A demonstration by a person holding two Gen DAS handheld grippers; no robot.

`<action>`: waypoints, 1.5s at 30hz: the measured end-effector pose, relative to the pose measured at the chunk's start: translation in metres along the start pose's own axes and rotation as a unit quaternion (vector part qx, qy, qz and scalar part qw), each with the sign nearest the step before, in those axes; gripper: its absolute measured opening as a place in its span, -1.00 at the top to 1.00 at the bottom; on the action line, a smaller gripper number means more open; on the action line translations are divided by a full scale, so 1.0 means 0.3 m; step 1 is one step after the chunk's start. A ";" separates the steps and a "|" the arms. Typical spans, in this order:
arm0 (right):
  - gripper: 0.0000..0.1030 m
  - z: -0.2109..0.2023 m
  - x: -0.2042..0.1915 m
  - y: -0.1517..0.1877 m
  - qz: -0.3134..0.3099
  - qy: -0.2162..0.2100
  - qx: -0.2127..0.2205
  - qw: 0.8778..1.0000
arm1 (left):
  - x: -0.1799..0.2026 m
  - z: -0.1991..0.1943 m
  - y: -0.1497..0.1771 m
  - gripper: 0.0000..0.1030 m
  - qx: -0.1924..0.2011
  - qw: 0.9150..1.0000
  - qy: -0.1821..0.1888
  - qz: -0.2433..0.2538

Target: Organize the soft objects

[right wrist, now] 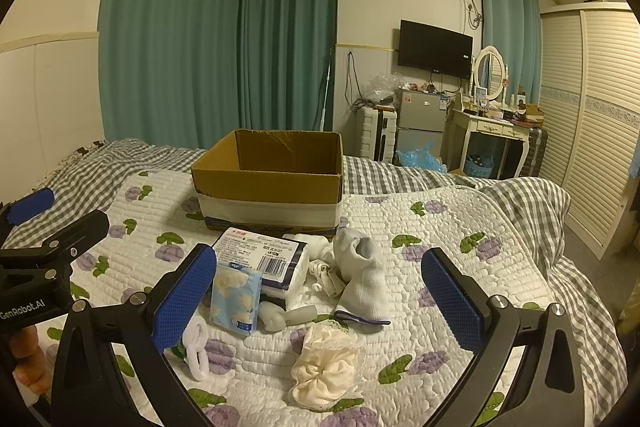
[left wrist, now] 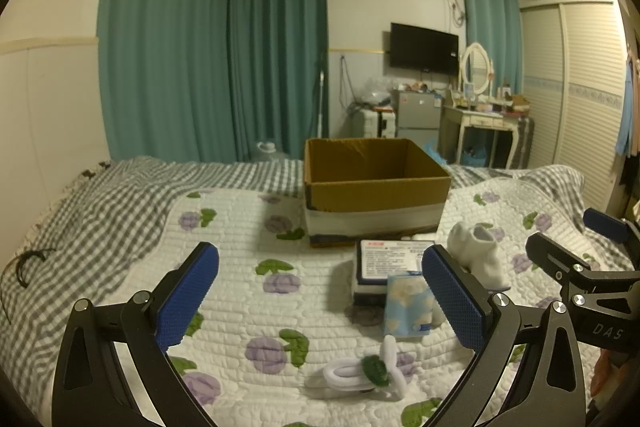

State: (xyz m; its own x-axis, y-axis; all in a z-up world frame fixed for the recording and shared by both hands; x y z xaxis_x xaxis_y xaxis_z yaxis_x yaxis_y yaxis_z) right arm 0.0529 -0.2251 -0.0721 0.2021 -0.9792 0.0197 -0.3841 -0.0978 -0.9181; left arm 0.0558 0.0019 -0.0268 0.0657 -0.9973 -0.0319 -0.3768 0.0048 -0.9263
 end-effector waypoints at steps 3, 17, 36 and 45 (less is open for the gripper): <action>-1.00 -0.002 -0.002 0.002 -0.001 0.000 -0.002 1.000 | 0.000 0.000 0.000 -1.00 0.000 1.000 0.001 0.000; -1.00 -0.009 -0.004 0.006 0.000 -0.001 -0.002 1.000 | -0.002 -0.004 0.003 -1.00 -0.002 1.000 0.000 0.001; -1.00 -0.163 0.003 -0.042 -0.008 0.012 0.007 1.000 | 0.008 -0.117 -0.077 -1.00 0.008 1.000 0.024 -0.016; -1.00 0.059 0.056 0.212 0.006 0.016 -0.147 0.989 | 0.030 0.011 0.125 -1.00 -0.080 0.996 0.032 -0.007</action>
State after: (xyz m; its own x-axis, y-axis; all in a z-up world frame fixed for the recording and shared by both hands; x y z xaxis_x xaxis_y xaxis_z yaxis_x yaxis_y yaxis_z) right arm 0.0478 -0.2446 -0.1370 0.1684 -0.9853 0.0270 -0.6331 -0.1292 -0.7632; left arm 0.0453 -0.0067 -0.0632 0.0153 -0.9998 0.0093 -0.5198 -0.0159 -0.8542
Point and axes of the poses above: each gripper's, at about its wrist camera, not at the fingertips, and z roughly the way its jaws point, x to its right, y to its underside, the point moved 6 cm from there along z, roughly the way its jaws point, and after that the axes turned 4 degrees about -y, right-handed, at the moved point
